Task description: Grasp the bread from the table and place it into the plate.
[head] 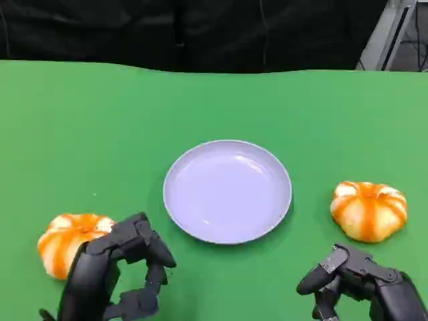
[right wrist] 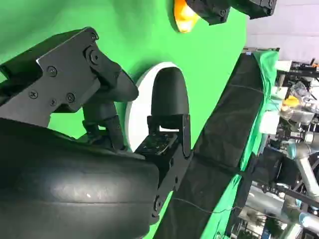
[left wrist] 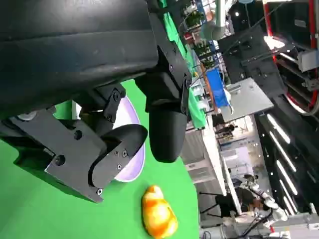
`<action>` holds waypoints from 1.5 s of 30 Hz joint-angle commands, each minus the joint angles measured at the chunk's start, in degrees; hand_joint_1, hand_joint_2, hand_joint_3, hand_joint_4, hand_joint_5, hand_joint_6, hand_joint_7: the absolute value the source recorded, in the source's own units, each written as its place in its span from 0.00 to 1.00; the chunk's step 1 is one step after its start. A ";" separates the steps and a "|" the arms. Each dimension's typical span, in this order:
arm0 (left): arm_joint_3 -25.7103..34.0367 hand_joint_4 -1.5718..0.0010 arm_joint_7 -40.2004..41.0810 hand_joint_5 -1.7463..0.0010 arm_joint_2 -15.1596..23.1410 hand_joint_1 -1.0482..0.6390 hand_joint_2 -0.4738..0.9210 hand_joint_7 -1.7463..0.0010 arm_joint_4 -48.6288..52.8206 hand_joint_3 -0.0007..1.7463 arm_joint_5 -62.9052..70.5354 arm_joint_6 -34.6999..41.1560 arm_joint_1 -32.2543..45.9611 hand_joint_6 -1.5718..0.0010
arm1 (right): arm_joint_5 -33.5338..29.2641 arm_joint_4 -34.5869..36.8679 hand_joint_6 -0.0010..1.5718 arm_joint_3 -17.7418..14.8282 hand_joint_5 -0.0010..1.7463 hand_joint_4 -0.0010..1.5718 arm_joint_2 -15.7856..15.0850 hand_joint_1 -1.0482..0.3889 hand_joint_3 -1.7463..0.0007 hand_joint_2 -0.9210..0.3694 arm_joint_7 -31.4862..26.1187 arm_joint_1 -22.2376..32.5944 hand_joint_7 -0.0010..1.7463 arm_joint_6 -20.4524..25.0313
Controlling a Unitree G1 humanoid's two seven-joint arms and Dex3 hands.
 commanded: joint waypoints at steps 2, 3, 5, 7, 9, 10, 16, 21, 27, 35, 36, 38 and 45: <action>0.44 0.48 0.05 0.03 0.69 0.58 0.68 0.12 -0.22 0.75 -0.16 0.13 0.05 0.53 | 0.01 -0.13 0.46 -0.09 0.92 0.42 -0.13 0.76 0.29 0.36 -0.42 0.02 0.76 -0.34; 0.45 0.48 -0.01 0.03 0.71 0.58 0.69 0.12 -0.21 0.75 -0.27 0.19 0.02 0.52 | -0.08 -0.17 0.46 -0.06 0.92 0.42 -0.15 0.75 0.29 0.36 -0.42 -0.01 0.76 -0.27; 0.45 0.48 -0.08 0.03 0.72 0.58 0.69 0.12 -0.19 0.75 -0.38 0.24 -0.01 0.52 | -0.18 -0.22 0.46 -0.03 0.92 0.42 -0.16 0.75 0.29 0.36 -0.41 -0.02 0.76 -0.20; 0.45 0.48 -0.07 0.03 0.72 0.58 0.69 0.12 -0.19 0.74 -0.38 0.24 -0.01 0.52 | -0.19 -0.22 0.46 -0.03 0.92 0.43 -0.15 0.75 0.29 0.36 -0.41 -0.02 0.76 -0.20; 0.45 0.48 -0.07 0.03 0.73 0.58 0.69 0.13 -0.19 0.74 -0.38 0.24 -0.01 0.52 | -0.20 -0.22 0.46 -0.03 0.92 0.43 -0.15 0.75 0.29 0.36 -0.41 -0.02 0.76 -0.20; 0.47 0.48 -0.07 0.03 0.72 0.58 0.69 0.13 -0.06 0.74 -0.37 0.07 -0.07 0.52 | -0.10 -0.24 0.46 -0.02 0.92 0.43 -0.08 0.75 0.29 0.36 -0.42 -0.02 0.76 -0.13; 0.59 0.48 0.09 0.03 0.72 0.59 0.69 0.12 0.01 0.75 -0.23 0.06 -0.12 0.52 | 0.03 -0.25 0.47 0.02 0.92 0.42 0.05 0.76 0.29 0.36 -0.43 -0.07 0.76 0.07; 1.08 0.49 0.07 0.06 0.99 0.59 0.69 0.17 0.62 0.75 -0.33 -0.39 -0.65 0.52 | 0.06 -0.51 0.46 0.14 0.93 0.42 0.17 0.76 0.28 0.36 -0.41 -0.06 0.76 0.43; 1.20 0.49 -0.04 0.07 0.90 0.59 0.69 0.18 0.67 0.75 -0.30 -0.41 -0.68 0.51 | 0.06 -0.52 0.46 0.16 0.93 0.41 0.15 0.76 0.29 0.36 -0.43 -0.06 0.76 0.45; 4.11 0.94 18.63 0.73 6.80 0.36 0.99 0.98 -8.96 0.04 41.56 20.12 -0.25 0.76 | -0.57 -0.34 0.46 0.76 0.93 0.42 0.17 0.75 0.29 0.36 -0.95 0.23 0.77 -0.34; 3.47 0.98 19.25 0.76 7.29 0.35 1.00 0.99 -9.86 0.03 44.38 22.40 -0.12 0.80 | -0.52 -0.27 0.46 0.79 0.93 0.42 0.11 0.76 0.29 0.35 -0.97 0.22 0.77 -0.46; 2.10 0.99 20.20 0.78 8.28 0.34 1.00 1.00 -10.90 0.03 48.35 26.04 -0.04 0.81 | -0.58 -0.38 0.46 0.97 0.94 0.42 0.15 0.76 0.29 0.35 -1.10 0.27 0.77 -0.23; -2.25 1.00 17.53 0.99 11.93 0.27 1.00 1.00 -11.91 0.05 56.32 38.33 -1.79 0.93 | -1.16 -0.33 0.46 1.80 0.94 0.42 0.50 0.76 0.28 0.36 -1.66 0.11 0.77 0.14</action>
